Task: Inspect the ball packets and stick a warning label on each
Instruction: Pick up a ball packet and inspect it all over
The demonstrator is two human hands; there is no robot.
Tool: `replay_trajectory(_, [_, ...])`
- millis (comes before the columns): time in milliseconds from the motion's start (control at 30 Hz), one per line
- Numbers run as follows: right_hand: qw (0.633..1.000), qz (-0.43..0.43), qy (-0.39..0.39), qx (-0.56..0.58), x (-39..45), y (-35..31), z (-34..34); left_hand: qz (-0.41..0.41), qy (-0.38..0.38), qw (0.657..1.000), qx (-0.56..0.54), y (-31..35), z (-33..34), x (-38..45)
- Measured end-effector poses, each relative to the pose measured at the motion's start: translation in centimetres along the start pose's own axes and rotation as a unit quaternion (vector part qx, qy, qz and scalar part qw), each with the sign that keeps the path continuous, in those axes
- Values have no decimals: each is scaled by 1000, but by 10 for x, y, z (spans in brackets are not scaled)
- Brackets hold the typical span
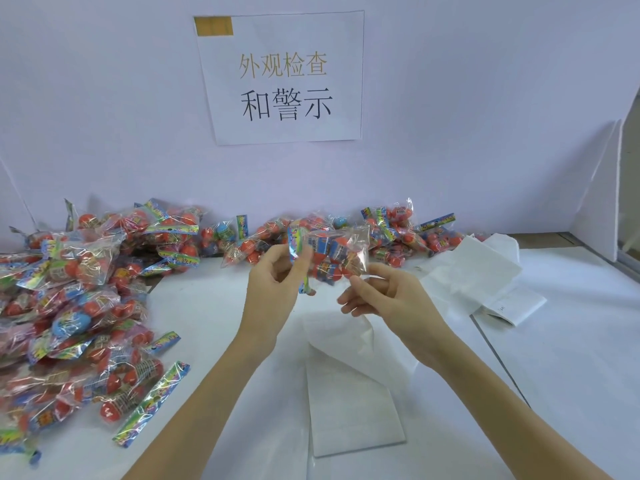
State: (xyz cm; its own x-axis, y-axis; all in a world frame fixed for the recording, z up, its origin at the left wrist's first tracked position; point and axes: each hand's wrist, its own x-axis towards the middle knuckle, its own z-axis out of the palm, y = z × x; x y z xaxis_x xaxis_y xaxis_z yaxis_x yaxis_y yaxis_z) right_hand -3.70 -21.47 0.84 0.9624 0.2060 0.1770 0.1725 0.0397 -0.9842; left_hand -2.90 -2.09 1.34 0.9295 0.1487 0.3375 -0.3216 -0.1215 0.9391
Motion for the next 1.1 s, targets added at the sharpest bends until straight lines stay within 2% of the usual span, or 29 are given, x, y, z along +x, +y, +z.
replay_trajectory(100, [1000,3,16,12,3,1,-7,-5,-50,998,30,0,1,-1])
replay_trajectory(367, [999,5,15,41,6,0,-21,-52,-51,995,-62,-3,-9,8])
replay_trajectory(467, [999,-14,26,39,4,1,-17,-47,-28,999,1,-8,-11,9])
replay_trajectory(533, [999,-26,30,21,4,1,-17,-113,-20,993,-39,-8,-13,11])
replay_trajectory(600, [999,-33,36,-12,4,0,-16,-222,-72,957,-173,-8,-15,15])
replay_trajectory(633, [998,-32,40,-26,4,-1,-16,-251,-101,939,-211,-8,-15,15])
replay_trajectory(733, [997,-38,50,-42,2,-3,-16,-216,-127,947,-200,-12,-10,12])
replay_trajectory(900, [995,-3,65,75,7,-2,-13,-183,-51,955,-229,-14,-5,10])
replay_trajectory(1000, [999,-2,38,24,6,2,-11,-165,-92,957,-220,-12,-1,7])
replay_trajectory(1100, [997,-19,70,0,5,6,-9,-152,-109,971,-146,-11,1,3])
